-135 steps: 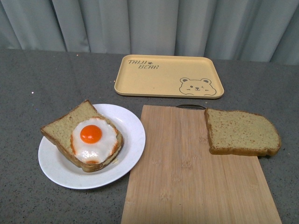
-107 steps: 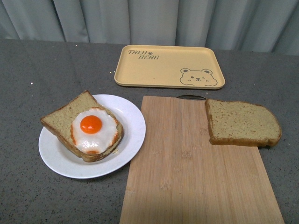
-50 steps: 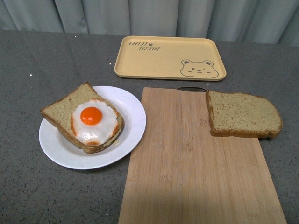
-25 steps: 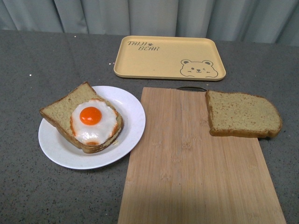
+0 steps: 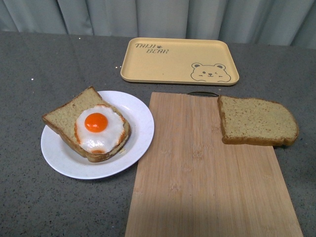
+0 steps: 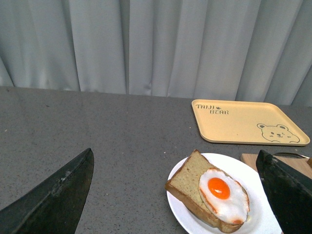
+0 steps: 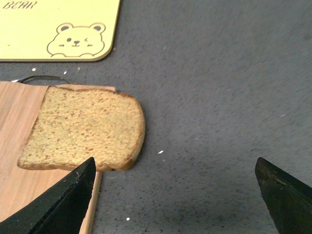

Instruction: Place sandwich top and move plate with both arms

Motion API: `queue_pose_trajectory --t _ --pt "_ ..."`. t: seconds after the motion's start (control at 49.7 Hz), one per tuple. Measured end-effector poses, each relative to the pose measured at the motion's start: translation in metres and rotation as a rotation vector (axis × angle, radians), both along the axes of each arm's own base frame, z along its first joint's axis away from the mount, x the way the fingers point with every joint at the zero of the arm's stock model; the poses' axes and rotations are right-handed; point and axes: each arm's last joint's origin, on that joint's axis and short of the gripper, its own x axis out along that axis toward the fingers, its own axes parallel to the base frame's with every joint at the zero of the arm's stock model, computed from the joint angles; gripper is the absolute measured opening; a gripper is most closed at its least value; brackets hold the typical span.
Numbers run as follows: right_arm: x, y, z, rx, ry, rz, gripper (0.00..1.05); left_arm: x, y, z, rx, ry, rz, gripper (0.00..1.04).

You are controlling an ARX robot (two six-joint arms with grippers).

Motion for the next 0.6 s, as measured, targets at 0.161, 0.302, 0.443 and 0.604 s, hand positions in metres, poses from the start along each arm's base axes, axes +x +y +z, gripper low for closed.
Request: queue_pose_trajectory --t 0.161,0.302,0.443,0.604 --pt "0.024 -0.014 -0.012 0.171 0.154 0.053 0.95 0.000 0.000 0.000 0.000 0.000 0.000 0.98" --pt "0.044 -0.026 -0.029 0.296 0.272 0.092 0.95 0.000 0.000 0.000 0.000 0.000 0.000 0.98" --pt "0.068 -0.032 -0.047 0.337 0.349 0.090 0.95 0.000 0.000 0.000 0.000 0.000 0.000 0.98" --pt "0.087 -0.029 -0.064 0.385 0.405 0.105 0.95 0.000 0.000 0.000 0.000 0.000 0.000 0.98"
